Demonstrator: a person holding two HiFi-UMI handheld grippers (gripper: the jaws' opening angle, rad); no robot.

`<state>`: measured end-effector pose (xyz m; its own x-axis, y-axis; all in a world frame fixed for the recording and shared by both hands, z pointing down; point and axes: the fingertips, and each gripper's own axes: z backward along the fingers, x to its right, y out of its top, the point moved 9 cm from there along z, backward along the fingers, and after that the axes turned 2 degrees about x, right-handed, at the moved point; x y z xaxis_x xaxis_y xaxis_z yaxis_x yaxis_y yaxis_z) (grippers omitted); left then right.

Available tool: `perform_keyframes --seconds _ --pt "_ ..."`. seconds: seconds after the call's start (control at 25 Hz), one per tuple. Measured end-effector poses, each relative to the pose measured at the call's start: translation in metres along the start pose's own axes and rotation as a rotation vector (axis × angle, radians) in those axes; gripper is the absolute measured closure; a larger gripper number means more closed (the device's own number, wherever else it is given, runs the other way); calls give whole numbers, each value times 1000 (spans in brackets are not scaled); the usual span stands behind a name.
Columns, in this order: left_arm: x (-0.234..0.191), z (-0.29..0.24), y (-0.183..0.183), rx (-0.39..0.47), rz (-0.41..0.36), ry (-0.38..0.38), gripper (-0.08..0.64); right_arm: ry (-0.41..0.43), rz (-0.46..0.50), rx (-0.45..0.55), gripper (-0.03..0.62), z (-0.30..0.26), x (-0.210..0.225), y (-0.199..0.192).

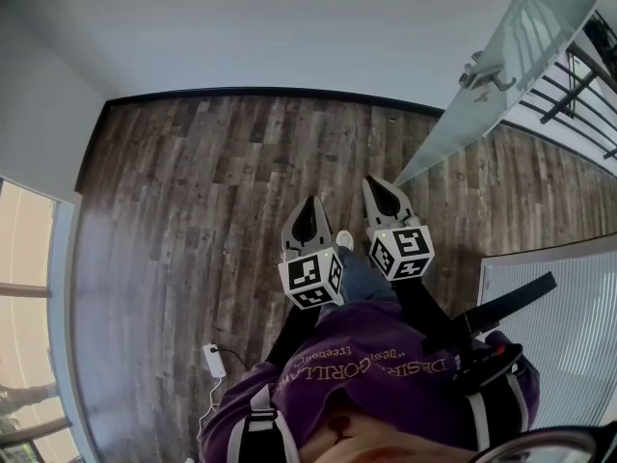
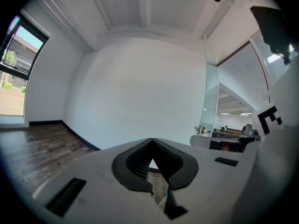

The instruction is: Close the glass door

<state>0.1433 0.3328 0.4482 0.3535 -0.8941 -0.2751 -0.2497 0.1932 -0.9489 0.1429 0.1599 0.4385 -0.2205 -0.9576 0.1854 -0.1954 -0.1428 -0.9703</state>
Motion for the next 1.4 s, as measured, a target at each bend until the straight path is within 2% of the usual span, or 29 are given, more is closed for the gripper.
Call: perform_keyframes --seconds 0.12,0.36,0.6,0.72,0.88,1.12,1.4 --pt "-5 -37 10 6 -30 5 560 10 -4 -3 601 -39 17 7" --pt "-20 -119 32 19 -17 31 560 46 4 -4 601 -117 48 31" --pt "-25 -190 55 38 -20 33 560 47 17 5 601 -181 87 59" --pt "-25 -214 57 40 -16 36 560 49 20 7 601 -202 99 64" --pt "-24 -225 43 34 -16 25 560 40 13 0 601 -204 110 49" --pt "-23 -270 42 2 -18 -49 560 -45 0 14 601 -224 135 53" --pt "-31 -351 65 -8 -77 -221 560 -198 -32 62 601 -279 160 71"
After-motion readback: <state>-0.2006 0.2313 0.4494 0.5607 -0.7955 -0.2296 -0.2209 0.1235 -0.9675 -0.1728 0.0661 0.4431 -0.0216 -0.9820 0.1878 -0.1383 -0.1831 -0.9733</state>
